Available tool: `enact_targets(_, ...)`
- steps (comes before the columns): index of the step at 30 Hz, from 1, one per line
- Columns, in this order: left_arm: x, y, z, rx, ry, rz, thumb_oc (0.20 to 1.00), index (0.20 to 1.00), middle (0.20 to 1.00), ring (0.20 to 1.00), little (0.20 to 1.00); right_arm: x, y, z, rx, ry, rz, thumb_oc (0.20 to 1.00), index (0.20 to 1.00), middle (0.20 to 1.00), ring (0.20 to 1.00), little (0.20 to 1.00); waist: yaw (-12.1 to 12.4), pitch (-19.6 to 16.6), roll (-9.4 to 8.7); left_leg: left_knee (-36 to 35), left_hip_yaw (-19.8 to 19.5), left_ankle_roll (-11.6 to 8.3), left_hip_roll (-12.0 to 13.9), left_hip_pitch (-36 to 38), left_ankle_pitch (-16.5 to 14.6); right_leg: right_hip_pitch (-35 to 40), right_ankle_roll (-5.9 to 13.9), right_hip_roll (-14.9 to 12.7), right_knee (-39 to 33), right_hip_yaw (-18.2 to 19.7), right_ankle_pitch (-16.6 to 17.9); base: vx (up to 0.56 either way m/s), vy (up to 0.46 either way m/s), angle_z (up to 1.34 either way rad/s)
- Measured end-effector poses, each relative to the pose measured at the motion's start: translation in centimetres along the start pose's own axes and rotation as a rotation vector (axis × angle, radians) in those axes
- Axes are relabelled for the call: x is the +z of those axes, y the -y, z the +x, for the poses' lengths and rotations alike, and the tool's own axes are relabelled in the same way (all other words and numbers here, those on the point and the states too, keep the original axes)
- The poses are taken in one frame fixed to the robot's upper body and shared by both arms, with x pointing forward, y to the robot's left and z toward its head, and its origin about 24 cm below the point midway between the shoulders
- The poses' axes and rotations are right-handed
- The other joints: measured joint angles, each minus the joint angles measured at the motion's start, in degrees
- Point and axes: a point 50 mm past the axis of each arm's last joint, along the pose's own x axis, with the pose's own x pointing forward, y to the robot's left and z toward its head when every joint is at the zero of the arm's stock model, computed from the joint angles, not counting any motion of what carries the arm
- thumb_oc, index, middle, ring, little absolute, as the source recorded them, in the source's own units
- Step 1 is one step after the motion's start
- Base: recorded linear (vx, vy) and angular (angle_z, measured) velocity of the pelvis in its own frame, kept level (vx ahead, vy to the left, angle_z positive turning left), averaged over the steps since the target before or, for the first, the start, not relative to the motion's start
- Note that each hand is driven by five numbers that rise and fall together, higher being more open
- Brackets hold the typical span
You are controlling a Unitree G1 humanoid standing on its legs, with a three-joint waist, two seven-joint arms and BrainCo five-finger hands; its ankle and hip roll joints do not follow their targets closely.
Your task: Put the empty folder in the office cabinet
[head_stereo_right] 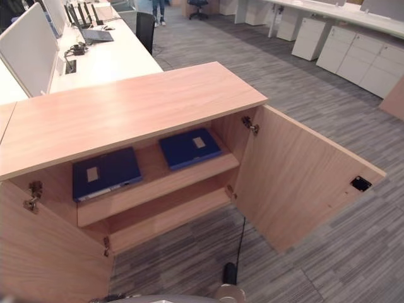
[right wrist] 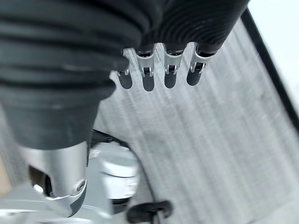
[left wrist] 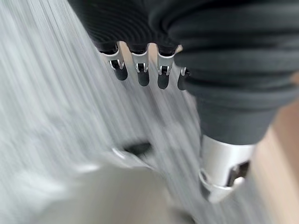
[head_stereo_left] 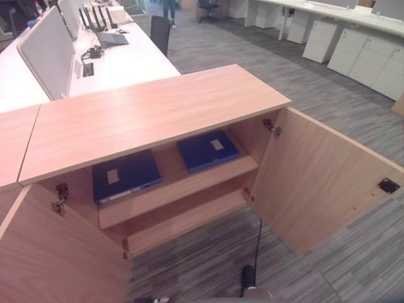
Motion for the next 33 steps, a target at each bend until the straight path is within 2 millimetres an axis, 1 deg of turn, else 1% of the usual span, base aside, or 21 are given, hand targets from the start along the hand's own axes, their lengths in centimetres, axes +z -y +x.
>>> enact_targets(1, -1.5, -0.5, 0.0, 0.009, -0.044, -0.005, 1.000, 1.000, 1.000, 1.000, 1.000, -0.7, 0.1, 0.0, 0.000, -0.015, 0.034, 1.000, 1.000, 1.000, 1.000, 1.000, -0.02, 0.05, 0.31, 0.53, 0.86, -0.12, -0.07, 0.29, 0.37, 0.18, 0.14, -0.36, 0.20, -1.29, 0.06, -0.18, 0.084, -0.30)
enact_targets(4, -3.4, -0.8, -0.1, 0.011, -0.093, -0.012, 1.000, 1.000, 1.000, 1.000, 1.000, -0.6, 0.4, 0.0, -0.011, -0.020, 0.113, 1.000, 1.000, 1.000, 1.000, 1.000, 0.37, 2.38, 0.77, 0.55, 1.91, 0.17, 0.01, 0.87, 0.23, 0.33, 1.09, -1.17, 1.99, -3.90, 0.68, -0.16, 0.021, -0.15)
enact_targets(6, -3.2, -0.2, 0.0, -0.004, -0.081, -0.013, 1.000, 1.000, 1.000, 1.000, 1.000, -0.5, 1.1, -0.1, -0.034, -0.019, 0.215, 1.000, 1.000, 1.000, 1.000, 1.000, 1.39, 3.75, 1.55, 0.58, 3.10, 0.27, 0.89, 0.89, 0.43, 0.28, 0.74, -2.71, 8.19, -4.23, 0.49, -0.12, 0.025, -0.17)
enact_targets(7, -2.9, 0.5, 0.0, -0.021, -0.071, -0.012, 1.000, 1.000, 1.000, 1.000, 1.000, -0.4, 2.1, -0.2, -0.064, -0.018, 0.280, 1.000, 1.000, 1.000, 1.000, 1.000, 1.73, 3.94, 3.22, 0.58, 3.09, 0.48, 2.55, 0.71, 0.02, -0.47, 0.03, -3.17, 13.94, -2.85, 0.03, -0.06, 0.004, -0.19)
enact_targets(8, -2.8, 0.8, 0.1, -0.027, -0.065, -0.013, 1.000, 1.000, 1.000, 1.000, 1.000, 0.0, 2.5, -0.2, -0.077, -0.006, 0.296, 1.000, 1.000, 1.000, 1.000, 1.000, 1.72, 3.84, 4.48, 0.57, 3.32, 0.41, 3.62, 0.55, 0.08, 0.29, 0.03, -3.42, 15.17, -2.40, -0.04, -0.07, -0.016, -0.23)
enact_targets(9, -2.2, 1.1, 0.1, -0.035, -0.046, -0.012, 1.000, 1.000, 1.000, 1.000, 1.000, 0.4, 3.3, -0.3, -0.093, 0.012, 0.352, 1.000, 1.000, 1.000, 1.000, 1.000, 1.63, 4.24, 5.19, 0.56, 3.69, 0.09, 4.88, 0.39, 0.20, 1.63, 0.25, -4.17, 16.30, -0.98, -0.21, -0.04, -0.057, -0.19)
enact_targets(10, -2.0, 1.0, 0.1, -0.035, -0.041, -0.011, 1.000, 1.000, 1.000, 1.000, 1.000, 0.9, 3.6, -0.4, -0.099, 0.031, 0.367, 1.000, 1.000, 1.000, 1.000, 1.000, 1.69, 4.15, 5.44, 0.59, 3.69, -0.17, 5.05, 0.39, 0.17, 2.79, 0.46, -4.67, 15.89, -0.77, -0.36, -0.01, -0.099, -0.21)
enact_targets(12, -1.2, 0.8, 0.1, -0.029, -0.020, -0.020, 1.000, 1.000, 1.000, 1.000, 1.000, 1.4, 4.8, -0.6, -0.123, 0.065, 0.428, 1.000, 1.000, 1.000, 1.000, 1.000, 1.64, 4.03, 4.99, 0.59, 4.48, -1.16, 5.87, 0.49, 0.57, 5.27, 0.60, -6.94, 16.09, 0.50, -0.53, 0.01, -0.162, -0.18)
enact_targets(13, -0.6, 0.5, 0.1, -0.023, -0.002, -0.020, 1.000, 1.000, 1.000, 1.000, 1.000, 1.8, 6.5, -0.9, -0.164, 0.100, 0.442, 1.000, 1.000, 1.000, 1.000, 1.000, 1.80, 3.51, 4.23, 0.63, 4.90, -2.68, 6.33, 0.54, 0.56, 7.85, 0.63, -8.18, 14.99, 1.74, -0.16, 0.02, -0.195, -0.28)
enact_targets(14, 0.2, -0.2, 0.0, -0.009, 0.029, -0.016, 1.000, 1.000, 1.000, 1.000, 1.000, 2.2, 7.1, -1.1, -0.185, 0.123, 0.448, 1.000, 1.000, 1.000, 1.000, 1.000, 1.73, 2.53, 2.99, 0.63, 4.99, -4.60, 6.58, 0.62, 0.75, 10.43, 0.72, -8.49, 11.51, 2.70, 4.30, 0.03, -0.240, -0.29)
enact_targets(15, 0.1, -0.7, -0.1, 0.005, 0.028, -0.015, 1.000, 1.000, 1.000, 1.000, 1.000, 2.3, 7.3, -1.1, -0.192, 0.131, 0.447, 1.000, 1.000, 1.000, 1.000, 1.000, 1.58, 2.30, 1.49, 0.61, 5.06, -5.71, 6.76, 1.07, 0.91, 12.55, 2.94, -8.01, 8.73, 3.07, 2.55, 0.03, -0.246, -0.27)
enact_targets(16, 1.1, -0.4, -0.1, -0.003, 0.054, -0.013, 1.000, 1.000, 1.000, 1.000, 1.000, 2.7, 8.6, -1.5, -0.225, 0.156, 0.444, 1.000, 1.000, 1.000, 1.000, 1.000, 1.67, 1.47, 1.32, 0.59, 5.53, -7.45, 8.21, 0.59, 0.92, 13.51, 2.97, -5.88, 6.05, 4.08, 1.18, 0.03, -0.260, -0.24)
enact_targets(18, 1.7, -0.2, -0.1, -0.008, 0.077, -0.012, 1.000, 1.000, 1.000, 1.000, 1.000, 3.3, 10.1, -2.0, -0.268, 0.194, 0.438, 1.000, 1.000, 1.000, 1.000, 1.000, 1.59, 0.06, 1.07, 0.60, 5.57, -8.57, 9.32, -0.02, 0.66, 13.64, 3.17, -4.46, 3.72, 5.13, -0.34, 0.02, -0.269, -0.41)
enact_targets(19, 2.1, -0.4, -0.1, -0.001, 0.104, -0.020, 1.000, 1.000, 1.000, 1.000, 1.000, 5.2, 11.2, -2.7, -0.291, 0.258, 0.430, 1.000, 1.000, 1.000, 1.000, 1.000, 1.90, -0.87, -0.17, 0.85, 7.56, -10.30, 10.40, 0.13, 1.53, 14.00, 3.92, -3.08, 0.01, 6.08, -1.58, 0.03, -0.308, -0.67)
enact_targets(21, 2.2, -0.7, -0.2, 0.004, 0.109, -0.045, 1.000, 1.000, 1.000, 1.000, 1.000, 6.2, 12.1, -3.2, -0.314, 0.305, 0.422, 1.000, 1.000, 1.000, 1.000, 1.000, 2.05, -1.38, -0.41, 0.87, 8.46, -10.90, 12.30, -0.12, 1.67, 14.39, 2.91, -0.65, -2.47, 7.65, -0.81, 0.02, -0.250, -0.51)
enact_targets(23, 1.9, -2.1, -0.3, 0.002, 0.102, -0.048, 1.000, 1.000, 1.000, 1.000, 1.000, 6.2, 12.9, -3.5, -0.333, 0.310, 0.406, 1.000, 1.000, 1.000, 1.000, 1.000, 2.18, -2.04, -0.82, 1.08, 8.39, -11.43, 13.60, -0.18, 1.63, 14.11, 2.47, 0.73, -2.47, 8.05, -0.87, 0.02, -0.302, -0.13)
enact_targets(24, 1.8, -4.2, -0.7, 0.037, 0.095, -0.074, 1.000, 1.000, 1.000, 1.000, 1.000, 6.3, 13.2, -3.7, -0.353, 0.316, 0.379, 1.000, 1.000, 1.000, 1.000, 1.000, 1.93, -2.54, -0.66, 1.90, 7.91, -12.39, 14.56, -0.26, 1.46, 13.81, 2.04, 1.44, -2.47, 8.05, -1.16, 0.02, -0.290, -0.30)
enact_targets(25, -0.1, -9.4, -1.9, 0.175, 0.019, -0.077, 1.000, 1.000, 1.000, 1.000, 1.000, 9.0, 13.0, -4.9, -0.362, 0.465, 0.288, 1.000, 1.000, 1.000, 1.000, 1.000, 1.25, -2.70, -1.37, 1.82, 9.27, -13.22, 16.09, -0.34, 1.35, 13.29, 1.26, 3.06, -2.85, 9.18, -1.63, 0.01, -0.182, -0.30)
enact_targets(26, -0.5, -11.5, -2.7, 0.234, 0.001, -0.063, 1.000, 1.000, 1.000, 1.000, 1.000, 9.8, 13.2, -5.5, -0.377, 0.519, 0.274, 1.000, 1.000, 1.000, 1.000, 1.000, 1.00, -2.75, -1.53, 1.81, 9.34, -13.51, 16.56, -0.34, 1.58, 13.20, 0.98, 3.42, -2.86, 9.32, -1.41, 0.03, -0.392, -0.27)
enact_targets(28, -0.8, -14.0, -3.7, 0.303, -0.002, -0.031, 1.000, 1.000, 1.000, 1.000, 1.000, 11.1, 13.9, -7.1, -0.428, 0.632, 0.242, 1.000, 1.000, 1.000, 1.000, 1.000, 0.70, -3.02, -1.70, 2.34, 9.13, -13.55, 17.04, -0.47, 1.84, 13.08, 0.72, 3.74, -2.71, 9.08, -1.17, 0.02, -0.325, 0.04)
enact_targets(33, -1.0, -14.5, -4.0, 0.303, -0.019, 0.005, 1.000, 1.000, 1.000, 1.000, 1.000, 12.8, 15.5, -9.5, -0.519, 0.740, 0.196, 1.000, 1.000, 1.000, 1.000, 1.000, 1.16, -3.35, -0.66, 2.12, 8.58, -14.27, 18.70, -1.21, 2.50, 12.47, 0.01, 5.72, -2.87, 9.12, -1.38, 0.00, -0.227, 0.03)
